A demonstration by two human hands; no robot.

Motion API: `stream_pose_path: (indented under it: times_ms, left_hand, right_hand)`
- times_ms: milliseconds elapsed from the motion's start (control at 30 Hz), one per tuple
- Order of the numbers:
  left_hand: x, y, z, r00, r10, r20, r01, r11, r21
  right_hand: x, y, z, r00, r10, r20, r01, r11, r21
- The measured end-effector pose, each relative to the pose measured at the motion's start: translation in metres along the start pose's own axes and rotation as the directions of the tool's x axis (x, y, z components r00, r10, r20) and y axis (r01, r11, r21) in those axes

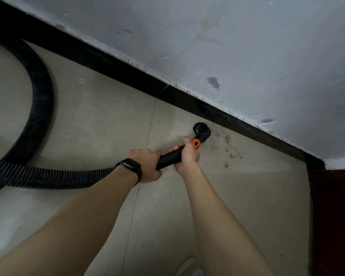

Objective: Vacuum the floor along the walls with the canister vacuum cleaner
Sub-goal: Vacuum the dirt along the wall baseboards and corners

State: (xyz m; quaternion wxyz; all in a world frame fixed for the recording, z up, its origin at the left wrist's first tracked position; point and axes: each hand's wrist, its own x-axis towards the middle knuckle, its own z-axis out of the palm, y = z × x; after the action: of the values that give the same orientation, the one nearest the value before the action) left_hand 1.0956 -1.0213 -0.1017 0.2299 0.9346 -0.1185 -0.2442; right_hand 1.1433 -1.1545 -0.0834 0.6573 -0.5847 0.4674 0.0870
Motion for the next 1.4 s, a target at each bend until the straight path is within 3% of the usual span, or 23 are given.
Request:
stream_pose_path:
  times_ms: [567, 767, 1067, 1167, 1400]
  left_hand:
    - [0.014, -0.015, -0.008, 0.993, -0.122, 0.000, 0.118, 0.966, -0.230]
    - [-0.010, -0.039, -0.015, 0.985, -0.166, -0.040, 0.153, 0.962, -0.226]
    - [-0.064, -0.073, -0.026, 0.972, -0.213, -0.095, 0.202, 0.973, -0.112]
    - [-0.072, -0.071, -0.030, 0.981, -0.184, -0.065, 0.181, 0.982, -0.056]
    - [-0.067, -0.027, -0.006, 0.989, 0.006, 0.147, -0.019, 0.996, 0.088]
  right_hand:
    - [0.014, -0.015, 0.032, 1.000, -0.023, 0.017, 0.023, 1.000, -0.014]
    - [-0.010, -0.004, 0.057, 0.998, -0.010, 0.057, 0.010, 1.000, -0.006]
    - [-0.048, 0.030, 0.082, 0.970, 0.056, 0.237, -0.062, 0.998, 0.015]
    - [-0.053, 0.040, 0.073, 0.979, 0.042, 0.199, -0.058, 0.996, 0.071]
    - [-0.052, 0.066, -0.003, 0.996, 0.047, -0.070, -0.030, 0.974, 0.224]
